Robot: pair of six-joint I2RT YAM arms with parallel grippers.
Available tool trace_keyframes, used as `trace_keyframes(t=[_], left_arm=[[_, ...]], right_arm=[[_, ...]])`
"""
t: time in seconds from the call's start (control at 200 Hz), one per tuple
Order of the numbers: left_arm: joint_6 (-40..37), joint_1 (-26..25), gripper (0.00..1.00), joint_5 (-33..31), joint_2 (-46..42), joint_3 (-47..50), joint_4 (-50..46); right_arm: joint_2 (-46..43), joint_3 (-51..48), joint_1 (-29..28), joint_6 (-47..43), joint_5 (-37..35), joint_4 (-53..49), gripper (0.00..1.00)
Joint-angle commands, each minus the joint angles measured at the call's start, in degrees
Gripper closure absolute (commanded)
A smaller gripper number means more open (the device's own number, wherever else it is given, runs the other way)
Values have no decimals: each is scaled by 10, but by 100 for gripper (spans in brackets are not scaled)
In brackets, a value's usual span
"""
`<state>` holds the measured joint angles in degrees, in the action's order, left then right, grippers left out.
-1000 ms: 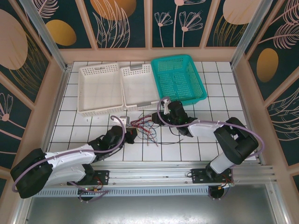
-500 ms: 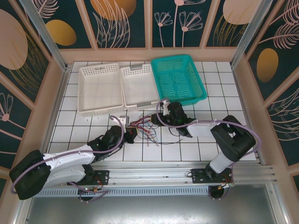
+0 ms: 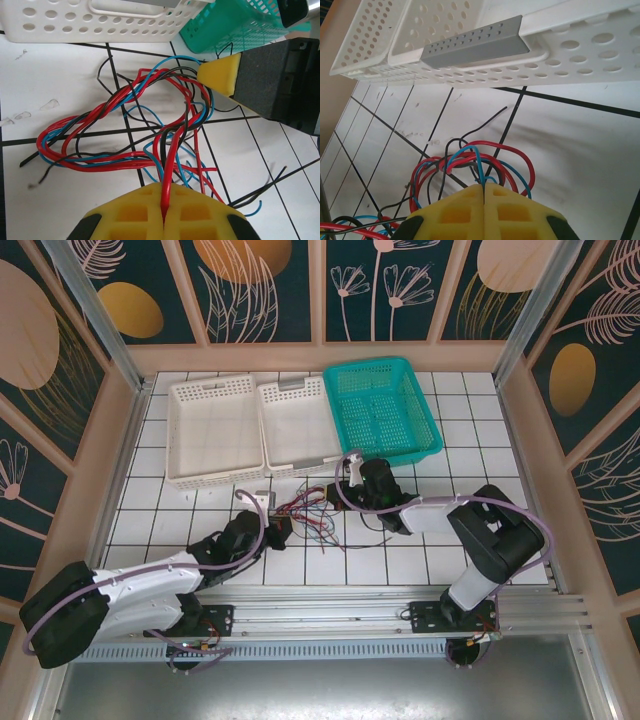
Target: Untangle the cables
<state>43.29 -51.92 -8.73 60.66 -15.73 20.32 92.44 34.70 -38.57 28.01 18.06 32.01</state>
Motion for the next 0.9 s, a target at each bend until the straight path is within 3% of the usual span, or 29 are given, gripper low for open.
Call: trace_keyframes(t=[0.0, 0.24, 0.47, 0.896], left_arm=[[1, -4, 100, 6, -16, 6, 3], [2, -4, 100, -15, -39, 15, -39], [12, -5, 100, -47, -33, 12, -89], [31, -4, 100, -117, -13, -17, -187]], right_arm=[[-37, -18, 0, 1, -22, 11, 100], [-159, -32, 37, -3, -141, -111, 100], [-283, -43, 107, -4, -147, -196, 100], [-443, 38, 132, -47, -210, -366, 100]])
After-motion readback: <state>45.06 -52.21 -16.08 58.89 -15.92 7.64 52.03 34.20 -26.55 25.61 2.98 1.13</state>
